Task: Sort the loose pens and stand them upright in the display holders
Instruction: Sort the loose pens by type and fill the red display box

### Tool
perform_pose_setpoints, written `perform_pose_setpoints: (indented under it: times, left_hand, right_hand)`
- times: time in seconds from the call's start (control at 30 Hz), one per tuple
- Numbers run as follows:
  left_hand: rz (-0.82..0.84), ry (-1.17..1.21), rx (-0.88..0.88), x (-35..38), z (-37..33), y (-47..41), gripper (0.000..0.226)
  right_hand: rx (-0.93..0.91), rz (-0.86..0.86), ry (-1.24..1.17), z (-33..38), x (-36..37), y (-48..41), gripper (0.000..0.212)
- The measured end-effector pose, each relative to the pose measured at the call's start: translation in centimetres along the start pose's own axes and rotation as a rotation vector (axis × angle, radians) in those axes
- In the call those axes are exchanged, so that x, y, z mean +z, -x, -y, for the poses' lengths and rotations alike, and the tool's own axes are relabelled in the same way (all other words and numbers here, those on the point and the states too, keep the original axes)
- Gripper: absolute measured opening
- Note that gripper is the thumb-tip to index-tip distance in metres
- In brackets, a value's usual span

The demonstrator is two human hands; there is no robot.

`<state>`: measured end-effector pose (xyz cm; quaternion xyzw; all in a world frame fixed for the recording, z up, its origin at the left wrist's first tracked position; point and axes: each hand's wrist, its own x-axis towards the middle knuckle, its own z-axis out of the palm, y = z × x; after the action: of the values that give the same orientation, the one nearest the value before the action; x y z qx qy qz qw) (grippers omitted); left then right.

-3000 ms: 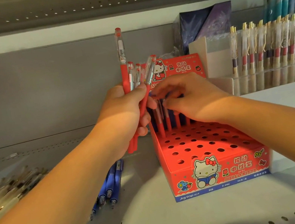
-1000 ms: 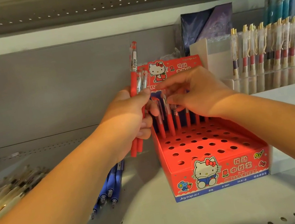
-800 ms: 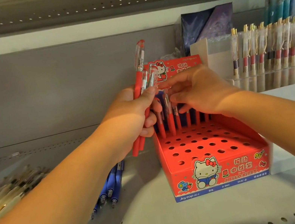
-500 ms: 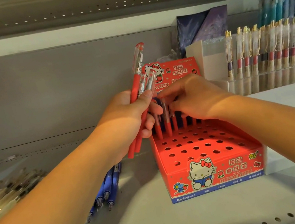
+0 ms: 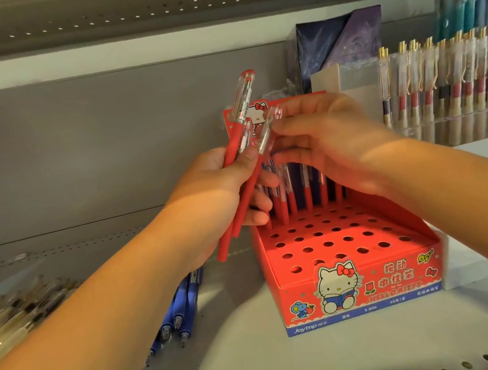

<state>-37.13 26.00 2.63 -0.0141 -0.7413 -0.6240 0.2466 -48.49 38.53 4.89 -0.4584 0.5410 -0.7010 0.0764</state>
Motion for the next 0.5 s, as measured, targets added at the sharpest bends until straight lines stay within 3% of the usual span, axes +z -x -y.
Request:
perform_pose_setpoints:
  times: [0.1,0.27,0.5]
  left_hand:
    - [-0.038,-0.004,0.007,0.0,-0.2,0.1,0.021]
    - [-0.088,-0.074,0.042,-0.2,-0.3,0.0,0.02]
    - [-0.081,-0.051,0.015,-0.3,-0.4,0.0,0.031]
  right_hand:
    - [0.008,-0.075,-0.073,0.7,-0.5,-0.2,0.027]
    - [-0.016,-0.164,-0.056,1.0,-1.2,-0.5,0.025]
    - [-0.126,-0.195,0.36,0.0,-1.7,-0.7,0.03]
